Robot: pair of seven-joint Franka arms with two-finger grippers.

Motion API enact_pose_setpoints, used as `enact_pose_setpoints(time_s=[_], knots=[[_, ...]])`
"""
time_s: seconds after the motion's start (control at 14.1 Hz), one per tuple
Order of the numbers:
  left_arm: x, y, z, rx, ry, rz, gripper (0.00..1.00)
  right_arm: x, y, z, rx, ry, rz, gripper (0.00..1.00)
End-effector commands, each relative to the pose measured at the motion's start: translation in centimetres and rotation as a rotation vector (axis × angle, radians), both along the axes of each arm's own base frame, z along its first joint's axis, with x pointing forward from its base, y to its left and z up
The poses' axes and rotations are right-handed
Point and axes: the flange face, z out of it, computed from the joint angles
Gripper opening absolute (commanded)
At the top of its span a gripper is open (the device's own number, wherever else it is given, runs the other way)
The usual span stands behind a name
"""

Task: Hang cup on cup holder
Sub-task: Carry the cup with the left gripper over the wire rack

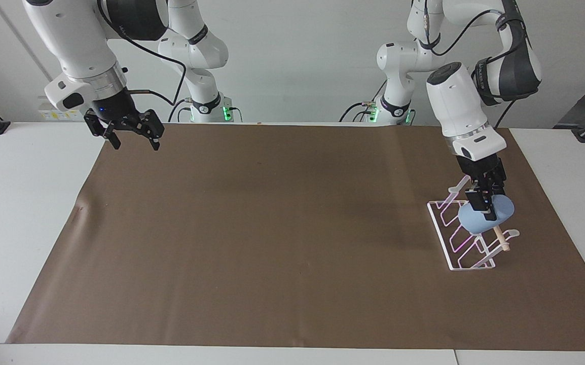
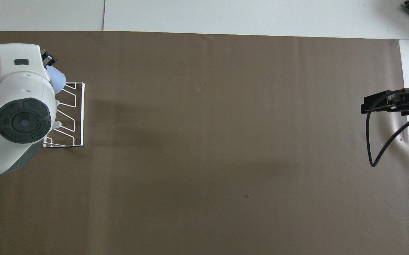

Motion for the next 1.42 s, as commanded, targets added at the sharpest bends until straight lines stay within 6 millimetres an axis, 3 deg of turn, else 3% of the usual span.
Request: enact_pose_setpoints(time_s=[0.0, 0.14, 0.5, 0.78, 1.35], knots=[[1.4, -0.3, -0.2, 0.016, -0.034, -0.011, 0.0, -1.5, -1.1, 0.0, -0.005, 0.04, -0.04, 1.0], [1.6, -0.6, -0.6, 0.04, -0.054, -0.036, 0.0, -2.3, -1.6, -0.6, -0.005, 0.07, -0.046, 1.0], [1.6, -0.3, -2.3, 0.057, -0.043, -0.077, 0.0, -2.2, -1.5, -0.4, -0.018, 0.059, -0.039, 1.0], [1.6, -0.2, -5.0, 0.114, -0.012, -0.123, 0.0, -2.2, -1.0, -0.2, -0.017, 0.053, -0.036, 1.0], [-0.8, 0.1, -7.9, 0.094, 0.032, -0.126, 0.0, -2.6, -0.6, -0.3, -0.011, 0.067, -0.031, 1.0]])
